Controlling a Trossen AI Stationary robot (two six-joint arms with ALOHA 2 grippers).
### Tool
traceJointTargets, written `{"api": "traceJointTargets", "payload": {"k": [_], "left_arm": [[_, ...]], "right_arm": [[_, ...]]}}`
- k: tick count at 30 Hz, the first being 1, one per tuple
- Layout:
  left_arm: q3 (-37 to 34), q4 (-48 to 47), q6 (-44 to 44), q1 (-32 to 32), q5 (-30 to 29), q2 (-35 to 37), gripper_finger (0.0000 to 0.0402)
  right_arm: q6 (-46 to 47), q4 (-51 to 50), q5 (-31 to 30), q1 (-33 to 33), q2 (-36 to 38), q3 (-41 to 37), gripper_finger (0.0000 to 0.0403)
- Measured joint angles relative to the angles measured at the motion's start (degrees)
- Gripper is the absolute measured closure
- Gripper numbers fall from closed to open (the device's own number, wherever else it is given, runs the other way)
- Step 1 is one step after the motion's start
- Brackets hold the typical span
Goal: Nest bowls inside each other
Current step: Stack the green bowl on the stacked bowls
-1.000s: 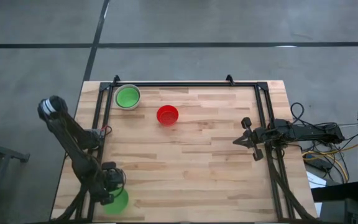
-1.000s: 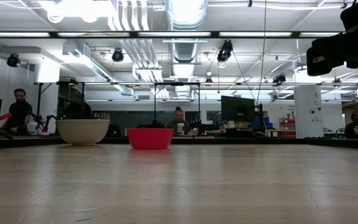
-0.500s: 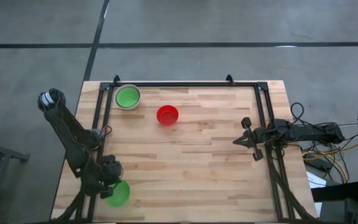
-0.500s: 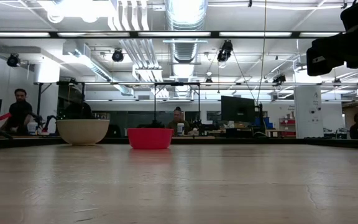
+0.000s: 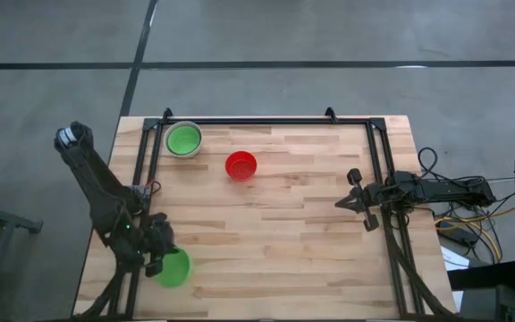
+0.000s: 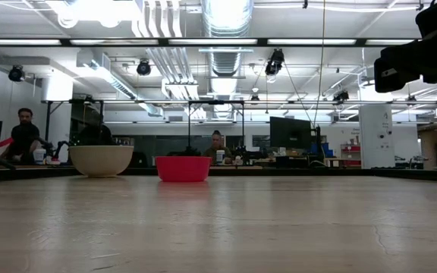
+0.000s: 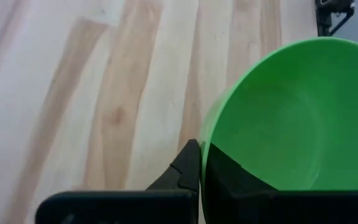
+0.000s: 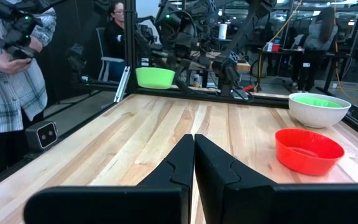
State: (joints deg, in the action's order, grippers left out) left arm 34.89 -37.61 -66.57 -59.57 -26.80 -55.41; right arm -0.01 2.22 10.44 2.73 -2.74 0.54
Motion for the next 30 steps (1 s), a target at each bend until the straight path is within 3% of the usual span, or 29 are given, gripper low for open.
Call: {"api": "traceJointTargets", "payload": {"k": [17, 30], "left_arm": [[6.66, -2.56, 15.41, 17.81, -0.3, 1.46, 0.0396], [10.67, -7.02, 15.5, 30.93, 2.11, 1.44, 0.0395]], "right_arm": [[0.0, 0.0, 0.0, 0.01, 0.02, 0.0, 0.0394], [0.0, 0.0, 0.0, 0.01, 0.0, 0.0, 0.0394]]}}
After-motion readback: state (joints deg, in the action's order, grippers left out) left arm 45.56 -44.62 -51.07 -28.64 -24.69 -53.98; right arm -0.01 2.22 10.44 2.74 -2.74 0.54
